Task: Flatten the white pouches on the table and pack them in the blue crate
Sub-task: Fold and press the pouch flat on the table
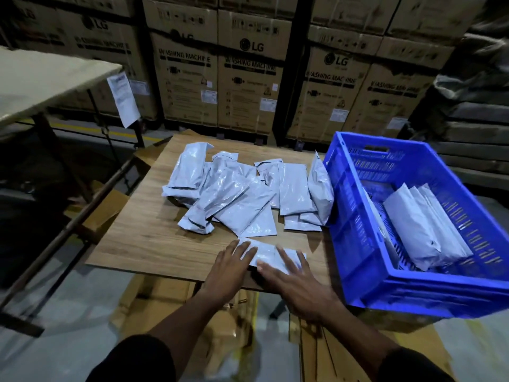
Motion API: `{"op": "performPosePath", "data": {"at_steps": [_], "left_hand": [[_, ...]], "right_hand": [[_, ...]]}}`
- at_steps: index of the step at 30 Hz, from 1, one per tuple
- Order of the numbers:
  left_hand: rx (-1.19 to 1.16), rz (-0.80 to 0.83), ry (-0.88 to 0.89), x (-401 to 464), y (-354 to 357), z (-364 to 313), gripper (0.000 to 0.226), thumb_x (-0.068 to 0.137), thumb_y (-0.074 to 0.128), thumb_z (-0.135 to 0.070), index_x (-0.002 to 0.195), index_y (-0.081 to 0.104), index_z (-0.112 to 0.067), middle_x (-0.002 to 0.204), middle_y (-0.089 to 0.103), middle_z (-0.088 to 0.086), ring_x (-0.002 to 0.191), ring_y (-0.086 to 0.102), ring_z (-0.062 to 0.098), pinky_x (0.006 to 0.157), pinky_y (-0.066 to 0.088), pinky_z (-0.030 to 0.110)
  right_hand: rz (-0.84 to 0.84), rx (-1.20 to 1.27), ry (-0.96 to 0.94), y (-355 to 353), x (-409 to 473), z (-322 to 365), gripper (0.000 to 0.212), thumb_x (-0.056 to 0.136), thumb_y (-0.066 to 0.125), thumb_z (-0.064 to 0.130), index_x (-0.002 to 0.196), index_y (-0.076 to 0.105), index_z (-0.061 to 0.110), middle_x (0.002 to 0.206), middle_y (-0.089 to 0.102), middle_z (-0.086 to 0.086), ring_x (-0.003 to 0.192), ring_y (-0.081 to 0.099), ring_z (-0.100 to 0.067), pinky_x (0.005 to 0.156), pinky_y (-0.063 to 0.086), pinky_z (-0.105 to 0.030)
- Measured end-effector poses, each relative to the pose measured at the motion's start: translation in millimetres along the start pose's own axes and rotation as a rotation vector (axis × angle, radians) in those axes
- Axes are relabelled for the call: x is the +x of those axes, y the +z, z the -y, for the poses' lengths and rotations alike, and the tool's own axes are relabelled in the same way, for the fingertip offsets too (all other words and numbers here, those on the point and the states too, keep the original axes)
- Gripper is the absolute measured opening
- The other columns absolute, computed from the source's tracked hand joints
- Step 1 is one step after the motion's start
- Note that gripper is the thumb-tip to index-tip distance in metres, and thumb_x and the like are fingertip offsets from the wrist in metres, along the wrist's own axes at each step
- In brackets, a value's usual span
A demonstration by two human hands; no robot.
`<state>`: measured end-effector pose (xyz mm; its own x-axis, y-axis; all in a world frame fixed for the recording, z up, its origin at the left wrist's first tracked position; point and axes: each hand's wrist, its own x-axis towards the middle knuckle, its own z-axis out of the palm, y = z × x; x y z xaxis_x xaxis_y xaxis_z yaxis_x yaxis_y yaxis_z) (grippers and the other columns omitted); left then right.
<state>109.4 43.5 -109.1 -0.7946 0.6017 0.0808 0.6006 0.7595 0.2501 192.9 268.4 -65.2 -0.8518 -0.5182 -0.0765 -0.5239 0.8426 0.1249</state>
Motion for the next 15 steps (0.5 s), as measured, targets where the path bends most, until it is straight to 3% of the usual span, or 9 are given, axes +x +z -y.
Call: {"op": "performPosePath", "data": {"at_steps": [3,5,7,8,9,11,13,15], "left_hand": [[-0.019,-0.003,-0.046,-0.3,-10.7,-1.0,0.075,0.086,0.049,0.005,0.152,0.035,-0.027,0.165,0.02,0.006,0.151,0.015,0.035,0.111,0.036,0.053],[-0.025,-0.014,-0.081,1.0,-12.2,-0.1,0.078,0.083,0.049,0.007,0.151,0.036,-0.03,0.166,0.014,0.006,0.151,0.01,0.033,0.111,0.033,0.056],[-0.029,-0.058,-0.095,0.6,-14.0,-1.8,0.074,0.084,0.055,0.003,0.148,0.038,-0.031,0.167,0.01,0.007,0.152,0.01,0.034,0.109,0.036,0.058],[-0.025,-0.103,-0.101,-0.2,-14.4,-2.7,0.071,0.088,0.06,-0.004,0.148,0.036,-0.031,0.168,0.008,0.008,0.151,0.012,0.035,0.107,0.039,0.058],[-0.023,-0.153,-0.113,-1.9,-15.9,-3.8,0.071,0.091,0.063,-0.014,0.152,0.031,-0.03,0.168,0.007,0.009,0.151,0.015,0.036,0.106,0.04,0.057],[-0.03,-0.231,-0.133,-7.1,-20.6,-6.5,0.08,0.096,0.06,-0.032,0.161,0.014,-0.025,0.17,0.001,0.011,0.154,0.015,0.036,0.11,0.036,0.056],[-0.022,-0.309,-0.104,-12.1,-23.7,-6.8,0.08,0.099,0.053,-0.037,0.163,0.007,-0.022,0.17,-0.002,0.012,0.156,0.009,0.034,0.118,0.027,0.055],[-0.001,-0.349,-0.059,-15.7,-25.9,-6.9,0.075,0.101,0.048,-0.038,0.163,0.011,-0.02,0.17,0.001,0.011,0.156,0.006,0.033,0.12,0.023,0.056]], "right_hand": [[0.047,-0.199,-0.185,-2.9,-4.4,-1.4,0.074,0.085,0.033,0.013,0.156,0.025,0.031,0.165,0.019,0.011,0.152,0.002,-0.042,0.108,0.005,-0.078],[0.06,-0.2,-0.195,-6.2,2.1,-11.6,0.058,0.087,0.034,0.02,0.142,0.048,0.033,0.153,0.044,0.012,0.149,0.018,-0.043,0.105,0.024,-0.077],[-0.073,-0.088,-0.166,-19.3,11.4,-14.1,0.038,0.089,0.042,0.026,0.118,0.065,0.032,0.126,0.067,0.01,0.135,0.048,-0.04,0.088,0.053,-0.061],[-0.166,-0.004,-0.117,-28.3,15.2,-12.3,0.03,0.089,0.045,0.03,0.107,0.07,0.031,0.112,0.073,0.007,0.121,0.06,-0.036,0.074,0.059,-0.05],[-0.225,0.082,-0.058,-38.6,19.5,-10.6,0.029,0.089,0.047,0.035,0.099,0.073,0.031,0.103,0.074,0.003,0.108,0.067,-0.033,0.065,0.059,-0.043],[-0.271,0.308,0.109,-50.8,27.4,-14.7,0.03,0.086,0.048,0.042,0.098,0.074,0.033,0.103,0.072,-0.002,0.093,0.068,-0.026,0.064,0.058,-0.038],[-0.328,0.546,0.212,-52.1,30.9,-21.1,0.03,0.083,0.053,0.025,0.101,0.075,0.032,0.1,0.074,0.003,0.086,0.068,-0.016,0.068,0.058,-0.036],[-0.36,0.774,0.289,-59.7,34.4,-24.7,0.04,0.077,0.054,0.0,0.094,0.079,0.026,0.092,0.076,0.01,0.079,0.068,-0.002,0.068,0.056,-0.027]]}}
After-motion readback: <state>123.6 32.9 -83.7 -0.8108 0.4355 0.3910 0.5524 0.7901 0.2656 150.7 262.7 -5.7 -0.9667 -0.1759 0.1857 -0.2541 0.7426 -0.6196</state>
